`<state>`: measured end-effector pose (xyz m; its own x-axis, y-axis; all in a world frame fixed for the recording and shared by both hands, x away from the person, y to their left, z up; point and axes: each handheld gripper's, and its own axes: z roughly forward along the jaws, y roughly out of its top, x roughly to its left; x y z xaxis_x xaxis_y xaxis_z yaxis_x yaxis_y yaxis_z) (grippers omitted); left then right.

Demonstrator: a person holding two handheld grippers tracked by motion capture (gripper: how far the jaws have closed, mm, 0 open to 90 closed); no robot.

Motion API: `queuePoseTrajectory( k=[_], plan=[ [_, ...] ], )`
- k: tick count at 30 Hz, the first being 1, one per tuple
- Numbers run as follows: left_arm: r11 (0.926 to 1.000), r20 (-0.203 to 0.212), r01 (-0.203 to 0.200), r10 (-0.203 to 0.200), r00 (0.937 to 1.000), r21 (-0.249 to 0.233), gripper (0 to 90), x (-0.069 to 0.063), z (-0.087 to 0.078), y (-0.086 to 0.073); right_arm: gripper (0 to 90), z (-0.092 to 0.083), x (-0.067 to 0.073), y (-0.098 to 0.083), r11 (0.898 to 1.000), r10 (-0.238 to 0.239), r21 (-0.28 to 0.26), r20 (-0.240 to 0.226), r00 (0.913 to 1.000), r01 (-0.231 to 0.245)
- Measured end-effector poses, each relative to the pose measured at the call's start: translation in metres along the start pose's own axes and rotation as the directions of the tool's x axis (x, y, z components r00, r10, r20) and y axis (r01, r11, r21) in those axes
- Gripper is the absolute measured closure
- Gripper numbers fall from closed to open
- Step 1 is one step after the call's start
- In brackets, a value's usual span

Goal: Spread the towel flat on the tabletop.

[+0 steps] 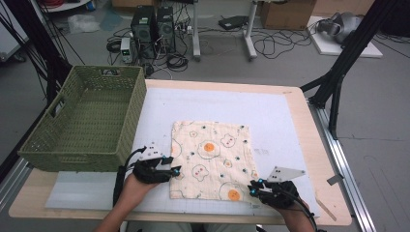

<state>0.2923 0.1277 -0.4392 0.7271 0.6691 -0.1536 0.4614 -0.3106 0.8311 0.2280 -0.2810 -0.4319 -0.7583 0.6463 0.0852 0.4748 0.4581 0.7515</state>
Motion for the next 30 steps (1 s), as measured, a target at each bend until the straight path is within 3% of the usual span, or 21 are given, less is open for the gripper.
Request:
queuePoseTrajectory(
  k=[4, 9, 11, 13, 16, 17, 19, 20, 22, 27, 28, 29, 30],
  plan=[
    [0.9983, -0.059, 0.041, -0.044, 0.9973, -0.042, 47.7, 0.017, 0.007, 0.011, 68.2, -0.002, -0.010, 0.006, 0.999, 0.025, -0.049, 0.041, 0.9989, -0.023],
    [0.9983, -0.139, 0.051, -0.054, 0.9889, -0.027, 48.4, 0.031, 0.022, 0.020, 61.7, 0.002, -0.017, 0.009, 0.998, 0.033, -0.059, 0.077, 0.9965, -0.029],
    [0.9971, -0.181, 0.062, -0.069, 0.9811, -0.045, 48.2, 0.036, 0.027, 0.024, 57.5, 0.004, -0.020, 0.011, 0.997, 0.038, -0.072, 0.098, 0.9944, -0.031],
    [0.9936, -0.234, 0.100, -0.110, 0.9659, -0.052, 50.1, 0.043, 0.031, 0.029, 57.3, 0.006, -0.023, 0.013, 0.995, 0.047, -0.087, 0.100, 0.9938, -0.038],
    [0.9889, -0.271, 0.128, -0.144, 0.9519, -0.075, 51.8, 0.053, 0.039, 0.038, 57.0, 0.009, -0.025, 0.015, 0.996, 0.045, -0.086, 0.105, 0.9935, -0.036],
    [0.9888, -0.276, 0.133, -0.147, 0.9500, -0.069, 52.0, 0.056, 0.043, 0.041, 57.0, 0.010, -0.026, 0.015, 0.996, 0.046, -0.084, 0.106, 0.9933, -0.037],
    [0.9921, -0.298, 0.110, -0.123, 0.9467, -0.060, 52.5, 0.059, 0.050, 0.046, 56.3, 0.013, -0.028, 0.016, 0.996, 0.042, -0.084, 0.107, 0.9933, -0.033],
    [0.9934, -0.297, 0.102, -0.113, 0.9480, -0.051, 53.9, 0.060, 0.054, 0.046, 56.1, 0.014, -0.029, 0.016, 0.996, 0.049, -0.081, 0.104, 0.9934, -0.041],
    [0.9959, -0.310, 0.090, -0.083, 0.9470, 0.009, 54.1, 0.062, 0.062, 0.048, 55.0, 0.017, -0.030, 0.016, 0.995, 0.052, -0.084, 0.103, 0.9933, -0.043],
    [0.9954, -0.342, 0.095, -0.084, 0.9361, 0.014, 53.6, 0.069, 0.074, 0.050, 53.3, 0.020, -0.032, 0.017, 0.996, 0.049, -0.080, 0.103, 0.9934, -0.041],
    [0.9949, -0.338, 0.093, -0.074, 0.9383, 0.041, 54.5, 0.070, 0.077, 0.048, 52.7, 0.021, -0.033, 0.017, 0.996, 0.048, -0.081, 0.105, 0.9933, -0.040],
    [0.9955, -0.344, 0.087, -0.069, 0.9366, 0.037, 55.7, 0.069, 0.077, 0.048, 52.2, 0.022, -0.034, 0.018, 0.996, 0.051, -0.077, 0.108, 0.9929, -0.043],
    [0.9964, -0.338, 0.077, -0.059, 0.9394, 0.038, 57.5, 0.069, 0.077, 0.048, 51.9, 0.023, -0.035, 0.019, 0.996, 0.052, -0.078, 0.108, 0.9928, -0.044]
  ],
)
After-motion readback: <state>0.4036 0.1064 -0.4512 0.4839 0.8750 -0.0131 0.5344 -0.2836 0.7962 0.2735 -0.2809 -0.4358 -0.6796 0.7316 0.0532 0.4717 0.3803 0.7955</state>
